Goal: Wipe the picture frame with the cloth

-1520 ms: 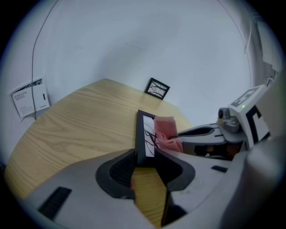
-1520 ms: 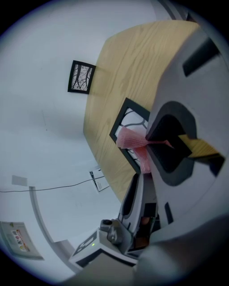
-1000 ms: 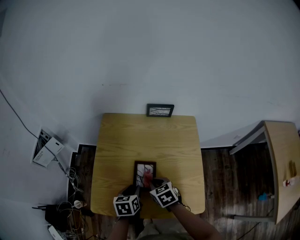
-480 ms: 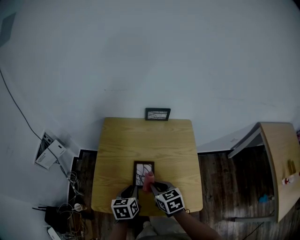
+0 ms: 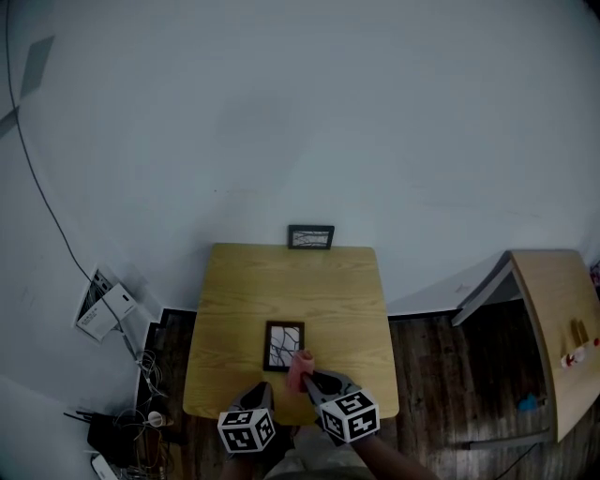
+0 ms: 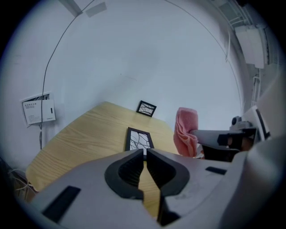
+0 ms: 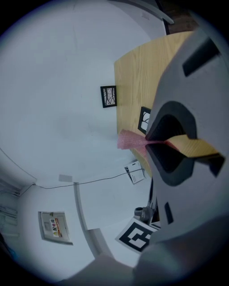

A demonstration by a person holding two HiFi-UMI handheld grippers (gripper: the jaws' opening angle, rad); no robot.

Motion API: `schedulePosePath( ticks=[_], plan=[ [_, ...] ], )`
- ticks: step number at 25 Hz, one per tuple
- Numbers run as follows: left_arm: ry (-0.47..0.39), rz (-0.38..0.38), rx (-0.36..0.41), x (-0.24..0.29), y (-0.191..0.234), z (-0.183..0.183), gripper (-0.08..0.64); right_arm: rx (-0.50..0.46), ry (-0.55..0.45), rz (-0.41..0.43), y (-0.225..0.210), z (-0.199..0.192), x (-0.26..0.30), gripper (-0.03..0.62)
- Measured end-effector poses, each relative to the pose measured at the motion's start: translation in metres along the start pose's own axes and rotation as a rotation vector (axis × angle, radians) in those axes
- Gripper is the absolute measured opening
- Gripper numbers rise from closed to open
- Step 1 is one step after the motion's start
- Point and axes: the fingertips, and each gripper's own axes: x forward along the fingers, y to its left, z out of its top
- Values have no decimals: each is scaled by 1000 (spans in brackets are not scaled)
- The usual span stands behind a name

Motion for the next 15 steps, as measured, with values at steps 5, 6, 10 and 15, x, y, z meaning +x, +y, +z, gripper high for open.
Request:
schedulePosePath(
  ticks=[5, 6, 10, 15],
  plan=[
    [-23, -13, -21, -26, -10, 0, 15, -10, -40, 10, 12, 1, -21, 17],
    [-28, -18, -20, -31, -12, 0, 15, -9, -46, 12, 15, 0, -25, 17],
    [-57, -43, -20, -51, -22, 4, 14, -4, -65, 21, 26, -2, -42, 17],
    [-91, -64, -13, -74, -32, 10, 14, -7, -95, 31, 39, 0, -59, 17]
  ],
)
